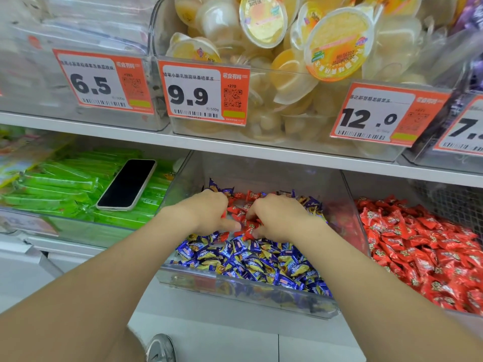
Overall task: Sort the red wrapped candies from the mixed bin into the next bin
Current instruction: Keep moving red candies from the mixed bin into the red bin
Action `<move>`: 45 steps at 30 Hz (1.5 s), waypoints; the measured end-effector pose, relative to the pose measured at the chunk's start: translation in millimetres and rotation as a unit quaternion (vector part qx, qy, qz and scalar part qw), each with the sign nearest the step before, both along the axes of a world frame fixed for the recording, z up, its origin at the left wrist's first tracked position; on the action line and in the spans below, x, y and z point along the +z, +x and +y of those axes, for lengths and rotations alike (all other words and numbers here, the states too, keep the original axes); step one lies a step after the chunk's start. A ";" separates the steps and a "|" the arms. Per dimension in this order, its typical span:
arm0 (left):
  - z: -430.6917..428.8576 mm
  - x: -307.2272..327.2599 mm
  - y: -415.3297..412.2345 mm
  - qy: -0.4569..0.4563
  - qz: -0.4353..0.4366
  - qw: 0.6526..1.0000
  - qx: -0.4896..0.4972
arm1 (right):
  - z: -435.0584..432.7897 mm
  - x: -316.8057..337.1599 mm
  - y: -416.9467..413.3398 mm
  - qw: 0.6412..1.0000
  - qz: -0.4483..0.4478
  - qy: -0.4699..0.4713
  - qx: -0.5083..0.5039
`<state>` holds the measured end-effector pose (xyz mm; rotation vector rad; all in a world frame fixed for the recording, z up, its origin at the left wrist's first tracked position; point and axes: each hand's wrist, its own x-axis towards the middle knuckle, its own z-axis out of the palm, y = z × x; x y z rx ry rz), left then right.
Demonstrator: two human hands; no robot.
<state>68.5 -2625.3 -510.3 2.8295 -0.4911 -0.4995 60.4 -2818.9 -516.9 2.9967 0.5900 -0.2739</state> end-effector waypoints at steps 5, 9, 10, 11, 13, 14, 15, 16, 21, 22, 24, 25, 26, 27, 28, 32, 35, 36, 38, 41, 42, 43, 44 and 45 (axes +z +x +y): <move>-1.6 -5.3 2.2 0.034 -0.025 0.999 -0.015 | 9.3 -9.8 3.8 1.000 -0.025 -0.001 0.010; 2.2 -9.2 2.6 0.035 0.010 0.999 -0.021 | -0.8 -3.6 6.5 0.994 0.028 0.103 -0.021; 2.5 -11.6 3.5 0.043 0.024 0.999 -0.022 | -4.5 2.1 7.1 0.989 0.042 0.135 -0.034; 2.4 -13.6 3.3 0.050 0.037 0.998 -0.027 | -7.8 7.2 7.3 0.984 0.054 0.164 -0.045; 2.8 -17.4 5.4 0.045 0.052 0.997 -0.032 | -13.8 15.4 5.7 0.974 0.077 0.203 -0.061; 3.4 -18.6 6.8 0.032 0.052 0.998 -0.033 | -16.3 17.4 4.2 0.971 0.081 0.215 -0.064; 3.6 -19.3 8.0 0.020 0.049 0.998 -0.036 | -18.4 18.1 2.8 0.968 0.082 0.225 -0.069; 3.7 -19.3 9.3 0.012 0.046 0.998 -0.039 | -20.7 18.6 1.7 0.966 0.082 0.233 -0.073; 7.1 -22.8 8.3 0.014 0.063 0.997 -0.043 | -26.9 19.9 -1.6 0.940 0.095 0.304 -0.121; 7.3 -24.6 8.2 0.021 0.059 0.997 -0.046 | -26.0 18.7 -1.9 0.938 0.093 0.313 -0.119; 7.7 -25.2 7.6 0.030 0.053 0.997 -0.055 | -21.4 14.9 -3.8 0.953 0.079 0.277 -0.093; 8.1 -24.7 7.7 0.028 0.052 0.997 -0.059 | -18.3 11.4 -4.3 0.962 0.067 0.252 -0.080; 8.4 -24.2 8.0 0.026 0.050 0.997 -0.061 | -15.2 7.5 -3.9 0.969 0.054 0.230 -0.070; 8.1 -24.0 8.0 0.026 0.045 0.997 -0.065 | -11.5 3.8 -3.0 0.974 0.045 0.212 -0.063; 7.4 -24.6 7.9 0.030 0.039 0.996 -0.070 | -7.3 0.4 -2.3 0.978 0.040 0.195 -0.060; 2.5 -22.6 5.2 0.052 0.020 0.996 -0.066 | 14.4 -7.4 -2.4 0.994 0.025 0.107 -0.013; 2.1 -12.4 4.6 -0.011 -0.024 0.999 -0.024 | 22.7 -11.7 -0.8 0.999 0.015 0.049 0.009; 2.6 -9.7 5.7 -0.039 -0.045 0.998 -0.003 | 23.4 -13.1 0.0 0.999 0.018 0.045 0.010; 3.7 -9.1 10.5 -0.077 -0.090 0.992 0.039 | 23.8 -13.5 0.3 0.998 0.032 0.048 0.011; 3.9 -14.9 17.1 -0.078 -0.117 0.987 0.074 | 18.1 -11.6 1.0 0.996 0.050 0.073 -0.007; 3.7 -17.1 18.8 -0.073 -0.113 0.988 0.077 | 14.2 -8.4 1.0 0.994 0.055 0.096 -0.020; 3.1 -18.5 19.4 -0.073 -0.102 0.989 0.074 | 9.6 -3.5 0.8 0.990 0.058 0.121 -0.036; 2.1 -20.2 20.3 -0.078 -0.089 0.991 0.065 | 4.5 2.5 0.4 0.987 0.056 0.143 -0.054; 1.2 -22.0 20.8 -0.083 -0.076 0.992 0.052 | -0.9 9.1 -0.7 0.984 0.051 0.155 -0.076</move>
